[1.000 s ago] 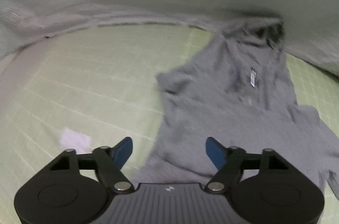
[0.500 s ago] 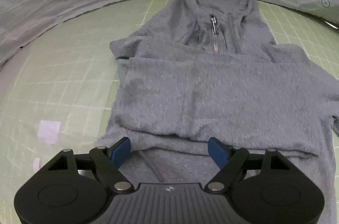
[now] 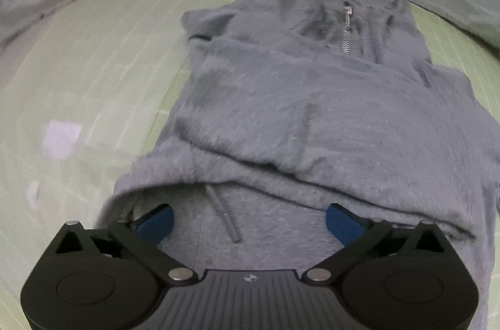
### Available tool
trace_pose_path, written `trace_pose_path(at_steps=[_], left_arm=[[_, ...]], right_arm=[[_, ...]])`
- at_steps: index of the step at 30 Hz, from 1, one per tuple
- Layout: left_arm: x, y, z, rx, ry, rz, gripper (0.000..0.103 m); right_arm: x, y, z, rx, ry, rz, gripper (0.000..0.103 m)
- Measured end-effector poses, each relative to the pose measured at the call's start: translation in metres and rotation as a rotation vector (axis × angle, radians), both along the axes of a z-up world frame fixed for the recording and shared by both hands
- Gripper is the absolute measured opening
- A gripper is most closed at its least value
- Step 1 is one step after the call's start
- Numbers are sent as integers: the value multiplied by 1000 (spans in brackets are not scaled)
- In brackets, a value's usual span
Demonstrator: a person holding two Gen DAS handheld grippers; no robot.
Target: Fold clothes
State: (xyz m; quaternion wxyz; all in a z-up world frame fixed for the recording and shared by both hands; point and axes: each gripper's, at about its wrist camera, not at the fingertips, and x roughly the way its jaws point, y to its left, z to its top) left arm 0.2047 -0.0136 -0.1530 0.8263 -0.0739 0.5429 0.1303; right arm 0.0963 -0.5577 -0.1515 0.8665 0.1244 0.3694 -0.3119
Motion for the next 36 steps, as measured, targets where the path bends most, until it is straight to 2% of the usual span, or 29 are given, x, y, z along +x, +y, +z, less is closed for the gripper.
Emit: trace_pose_path(at_steps=[1,2,4,6,8,11,15,17,18,20,21,22,24,26,30,34,36], left_arm=[[-1,-1,0,3,-6,-3,103],[-2,-2,-1,5,-13,-5,103],[-4,-2,-1,7,-22,-6,103],[-6,-3,-2,9,-34,-6,103],[-9,-3,-2,13,-48,-5,103],[-11,-4,-2,18,-66,1,103],[-11,-4,-3,18,-70,3,103],[-11,-4,-3,18,-72,3,103],[-11,-4,-3,18,-74,3,103],[-12,-4,-3,18,-79,3,103],[-12,-4,-3,19,-81,3,103],[-13,-4,-3,19,-82,3,103],[-12,-4,-3,18,-80,3,103],[-11,-3,-2,14,-72,4,103],[-7,-4,1,2,-40,15,103],[-11,-15,15,-25,-63,1,103],[-11,-28,28,-6,-94,-38,101]], right_arm=[[2,3,2,-5,5,26,33],[5,7,3,-14,16,49,29],[12,14,6,-31,35,80,14],[18,17,10,-6,28,90,12],[24,22,20,66,-34,89,11],[41,48,39,98,-104,179,10],[71,113,65,131,-188,407,10],[83,152,72,183,-224,555,10],[88,173,73,210,-226,636,11],[95,209,73,236,-223,766,33],[94,218,72,205,-211,782,63],[93,227,71,174,-199,797,80],[89,239,68,122,-179,811,82],[83,225,66,104,-175,762,87],[68,190,55,54,-130,605,89],[53,158,39,-5,-71,451,89],[45,142,34,-15,-53,383,89]])
